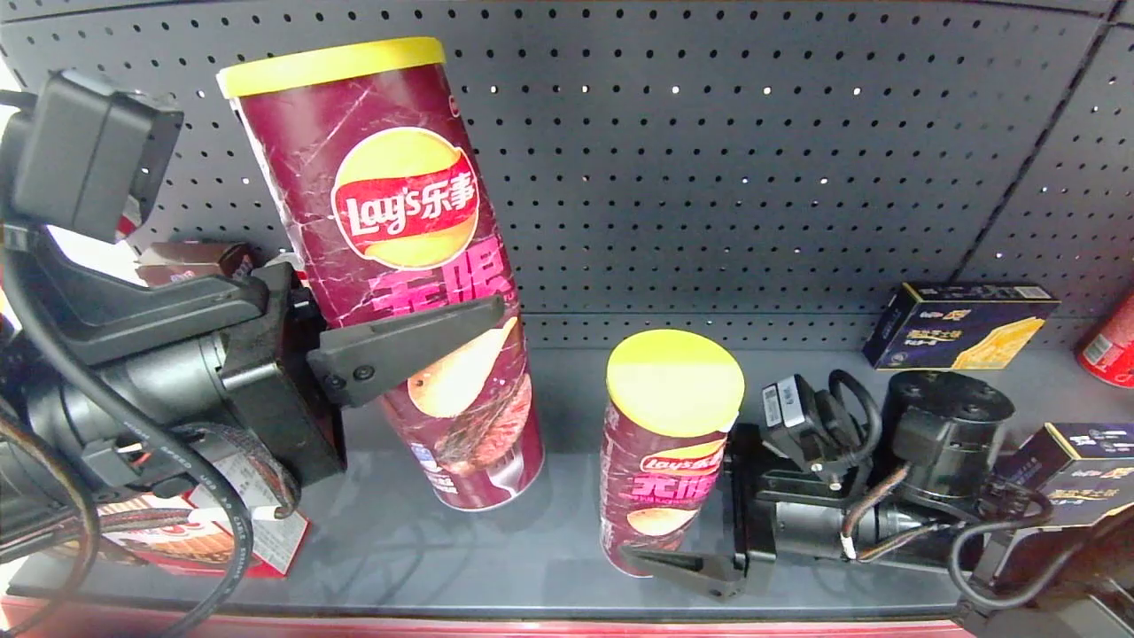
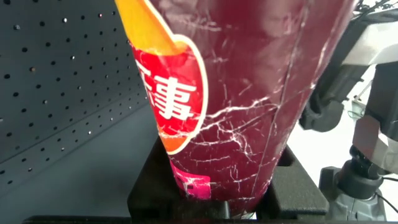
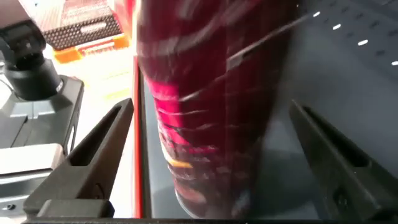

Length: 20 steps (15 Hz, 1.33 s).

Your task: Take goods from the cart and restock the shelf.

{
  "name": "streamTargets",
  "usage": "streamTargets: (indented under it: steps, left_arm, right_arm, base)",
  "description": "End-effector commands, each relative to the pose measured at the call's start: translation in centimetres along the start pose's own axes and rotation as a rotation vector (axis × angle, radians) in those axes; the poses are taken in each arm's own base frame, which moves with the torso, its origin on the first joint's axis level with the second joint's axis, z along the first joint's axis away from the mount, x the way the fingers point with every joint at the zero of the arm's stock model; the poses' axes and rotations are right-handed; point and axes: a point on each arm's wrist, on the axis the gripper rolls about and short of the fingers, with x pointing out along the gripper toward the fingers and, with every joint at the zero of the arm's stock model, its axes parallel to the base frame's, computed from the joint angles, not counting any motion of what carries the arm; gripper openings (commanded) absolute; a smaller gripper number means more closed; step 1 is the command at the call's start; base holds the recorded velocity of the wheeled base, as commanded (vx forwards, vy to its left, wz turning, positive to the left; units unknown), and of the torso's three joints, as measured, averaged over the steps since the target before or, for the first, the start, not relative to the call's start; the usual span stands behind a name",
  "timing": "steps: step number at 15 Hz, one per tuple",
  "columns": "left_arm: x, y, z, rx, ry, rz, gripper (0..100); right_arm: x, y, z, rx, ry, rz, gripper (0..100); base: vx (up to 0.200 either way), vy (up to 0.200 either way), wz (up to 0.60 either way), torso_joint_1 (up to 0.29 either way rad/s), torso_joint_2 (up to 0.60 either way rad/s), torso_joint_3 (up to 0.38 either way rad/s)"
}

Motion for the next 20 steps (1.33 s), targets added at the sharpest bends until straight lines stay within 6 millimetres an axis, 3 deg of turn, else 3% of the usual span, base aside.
streamTargets:
  steps: [1, 6, 8, 10, 12, 13, 17, 20]
  left_arm:
    - [0.0, 0.0, 0.0, 0.0, 0.0, 0.0, 0]
    - [-1.3, -0.7, -0.1, -0.031, -0.008, 0.002, 0]
    - [-2.1, -1.1, -0.4, -0.032, -0.006, -0.001, 0]
    - [-2.2, -1.2, -0.4, -0.032, -0.006, -0.004, 0]
    - [-2.2, -1.2, -0.4, -0.032, -0.007, -0.005, 0]
    - [-2.3, -1.3, -0.3, -0.027, -0.01, -0.005, 0]
    - [-3.1, -1.8, -0.3, -0.021, -0.016, -0.009, 0]
    - [-3.6, -2.0, -0.4, -0.02, -0.018, -0.009, 0]
  right_arm:
    - [-3.0, 1.6, 2.6, -0.042, -0.05, -0.044, 100]
    - [-12.7, 5.7, 5.8, -0.065, -0.121, -0.259, 100]
    - [-16.5, 6.9, 6.6, -0.056, -0.097, -0.513, 100]
    - [-19.0, 9.4, 6.3, -0.034, -0.064, -0.743, 100]
    - [-20.3, 12.1, 5.5, -0.016, -0.062, -0.854, 100]
    - [-21.2, 14.3, 4.4, -0.002, -0.048, -0.959, 100]
    - [-23.0, 19.8, 1.0, 0.027, -0.013, -1.137, 100]
    - [-23.4, 20.4, -0.9, 0.066, 0.041, -1.298, 100]
  base:
    - [0.0, 0.0, 0.0, 0.0, 0.0, 0.0]
    - [0.0, 0.0, 0.0, 0.0, 0.0, 0.0]
    - [0.0, 0.0, 0.0, 0.0, 0.0, 0.0]
    - [0.0, 0.0, 0.0, 0.0, 0.0, 0.0]
    - [0.0, 0.0, 0.0, 0.0, 0.0, 0.0]
    - [0.0, 0.0, 0.0, 0.0, 0.0, 0.0]
    - [0.0, 0.0, 0.0, 0.0, 0.0, 0.0]
    - [0.0, 0.0, 0.0, 0.0, 0.0, 0.0]
